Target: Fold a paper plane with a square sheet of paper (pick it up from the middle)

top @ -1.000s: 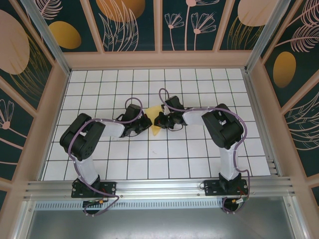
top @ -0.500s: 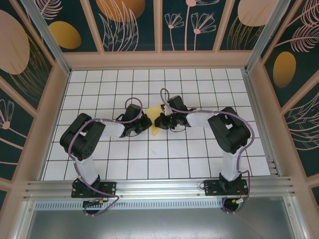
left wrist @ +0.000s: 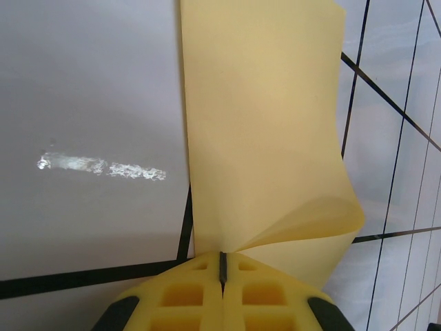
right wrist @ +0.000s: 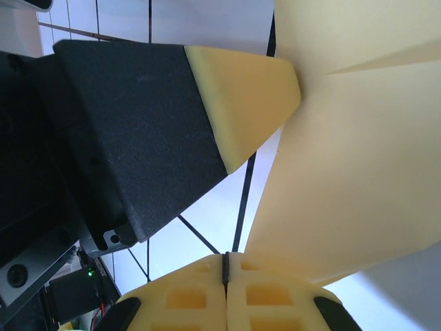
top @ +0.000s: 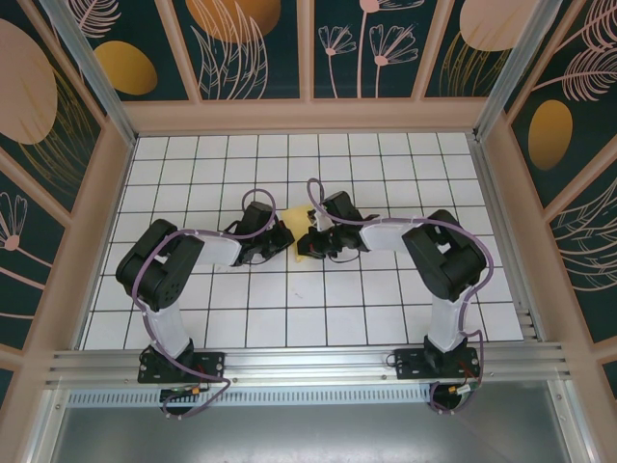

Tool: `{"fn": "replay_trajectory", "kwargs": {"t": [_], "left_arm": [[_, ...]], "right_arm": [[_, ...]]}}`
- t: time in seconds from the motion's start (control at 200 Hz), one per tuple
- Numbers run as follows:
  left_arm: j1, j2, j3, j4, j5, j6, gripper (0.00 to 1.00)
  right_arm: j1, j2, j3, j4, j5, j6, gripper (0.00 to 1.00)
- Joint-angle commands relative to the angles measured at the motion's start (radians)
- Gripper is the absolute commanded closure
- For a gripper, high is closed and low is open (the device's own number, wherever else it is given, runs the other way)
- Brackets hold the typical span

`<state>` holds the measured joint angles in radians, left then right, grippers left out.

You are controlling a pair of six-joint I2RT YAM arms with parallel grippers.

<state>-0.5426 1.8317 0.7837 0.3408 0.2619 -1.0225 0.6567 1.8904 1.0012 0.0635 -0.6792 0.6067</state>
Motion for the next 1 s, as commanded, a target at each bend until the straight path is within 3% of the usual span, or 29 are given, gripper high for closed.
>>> {"fn": "replay_trajectory", "kwargs": {"t": [0.0,0.996], "left_arm": [[-0.005,0.031,-0.003,-0.020,-0.010,0.004,0.99],[-0.004,0.027,0.002,-0.038,-0.031,0.008,0.98]], "right_arm": [[0.007,0.037,0.021,-0.002,-0.014,-0.025,0.96],[0.014,0.056,-0.002,-0.113,0.044,-0.088,0.96]]}}
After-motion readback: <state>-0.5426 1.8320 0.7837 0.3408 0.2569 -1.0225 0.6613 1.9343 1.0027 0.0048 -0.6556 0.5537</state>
